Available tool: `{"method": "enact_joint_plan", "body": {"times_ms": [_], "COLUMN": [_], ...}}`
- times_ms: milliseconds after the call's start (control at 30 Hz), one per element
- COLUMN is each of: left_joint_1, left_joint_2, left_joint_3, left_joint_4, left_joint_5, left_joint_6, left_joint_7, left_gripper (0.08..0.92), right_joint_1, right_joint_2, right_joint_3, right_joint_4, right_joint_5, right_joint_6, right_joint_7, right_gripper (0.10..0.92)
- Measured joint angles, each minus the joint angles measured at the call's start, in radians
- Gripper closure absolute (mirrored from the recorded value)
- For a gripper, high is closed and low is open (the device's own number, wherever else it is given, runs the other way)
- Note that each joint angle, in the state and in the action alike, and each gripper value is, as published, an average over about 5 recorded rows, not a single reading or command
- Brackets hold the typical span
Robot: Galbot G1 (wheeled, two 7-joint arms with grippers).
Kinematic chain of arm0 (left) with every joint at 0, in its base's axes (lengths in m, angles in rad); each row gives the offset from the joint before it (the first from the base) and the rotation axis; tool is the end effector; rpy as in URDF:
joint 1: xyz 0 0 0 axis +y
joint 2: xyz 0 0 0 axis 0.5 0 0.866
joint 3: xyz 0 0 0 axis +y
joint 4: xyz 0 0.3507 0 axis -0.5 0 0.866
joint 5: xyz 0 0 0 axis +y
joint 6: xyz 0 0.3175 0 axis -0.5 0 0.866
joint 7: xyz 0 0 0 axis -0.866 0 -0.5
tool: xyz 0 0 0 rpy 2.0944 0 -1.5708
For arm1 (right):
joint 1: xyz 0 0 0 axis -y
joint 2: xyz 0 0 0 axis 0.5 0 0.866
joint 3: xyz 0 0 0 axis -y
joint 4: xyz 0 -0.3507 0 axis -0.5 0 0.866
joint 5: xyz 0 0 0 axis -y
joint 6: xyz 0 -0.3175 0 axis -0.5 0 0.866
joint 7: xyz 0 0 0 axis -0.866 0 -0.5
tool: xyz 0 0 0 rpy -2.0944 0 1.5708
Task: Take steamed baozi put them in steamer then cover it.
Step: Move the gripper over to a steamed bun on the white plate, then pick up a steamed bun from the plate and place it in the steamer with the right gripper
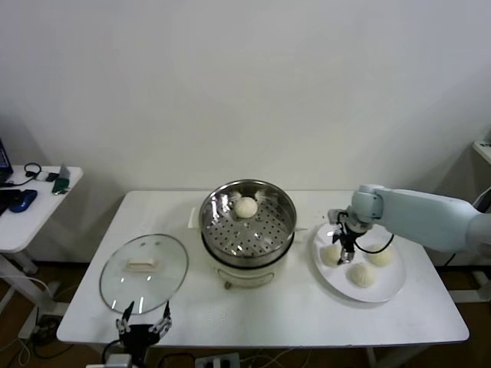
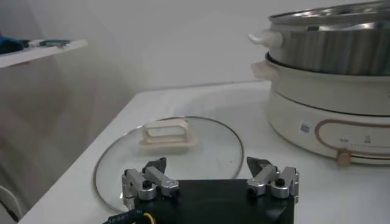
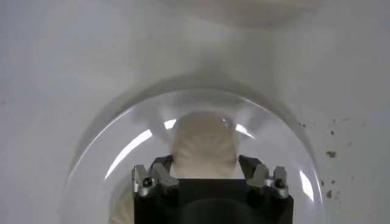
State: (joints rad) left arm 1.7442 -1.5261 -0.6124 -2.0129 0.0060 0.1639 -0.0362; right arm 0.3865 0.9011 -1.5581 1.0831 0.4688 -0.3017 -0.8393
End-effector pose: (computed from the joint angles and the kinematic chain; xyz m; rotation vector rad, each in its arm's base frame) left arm 0.0821 0.0350 -0.3472 0.1290 -2.7206 -0.1317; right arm 0.5196 -0.1182 -0.2101 1.1807 -1.3331 1.2489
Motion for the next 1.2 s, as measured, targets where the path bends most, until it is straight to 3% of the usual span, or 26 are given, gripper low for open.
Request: {"method": "enact_joint_plan", "body": {"times_ms": [267,633,900,1200], "left_joint_1": [0.005,0.0,-0.003,-0.005], "left_joint_2": [0.0,0.004,0.008,0.008], "left_joint_3": [-0.006,-0.006,-0.004,-0.003], "left_joint_4": [-0.016,-0.05,-0.061,-0.052], "left_joint_5": [0.0,-0.011,-0.017,-0.019], "left_joint_6": [0.004,0.007,0.008,0.004], "left_joint_7": [-0.001,0.001,0.002,0.001], "left_gripper": [0.177,0.177,0.177,0.177], "right_joint_1": [0.083,0.483,0.629,0.577], "right_joint_2": [-0.021,-0.001,0.101,0.29], "right_joint_3": [-0.031,-0.177,-0.136,-0.092], "right_joint_4": [0.029,0.153,0.235,0.241], "right_joint_5": [0.032,0.194,0.341,0.382], "right_joint_6": [0.021,0.049,0.015,-0.036], "right_joint_7": [-0.034,-0.141,-0.146,-0.084], "right_gripper": [0.401,0.402,0.401,0.401]}}
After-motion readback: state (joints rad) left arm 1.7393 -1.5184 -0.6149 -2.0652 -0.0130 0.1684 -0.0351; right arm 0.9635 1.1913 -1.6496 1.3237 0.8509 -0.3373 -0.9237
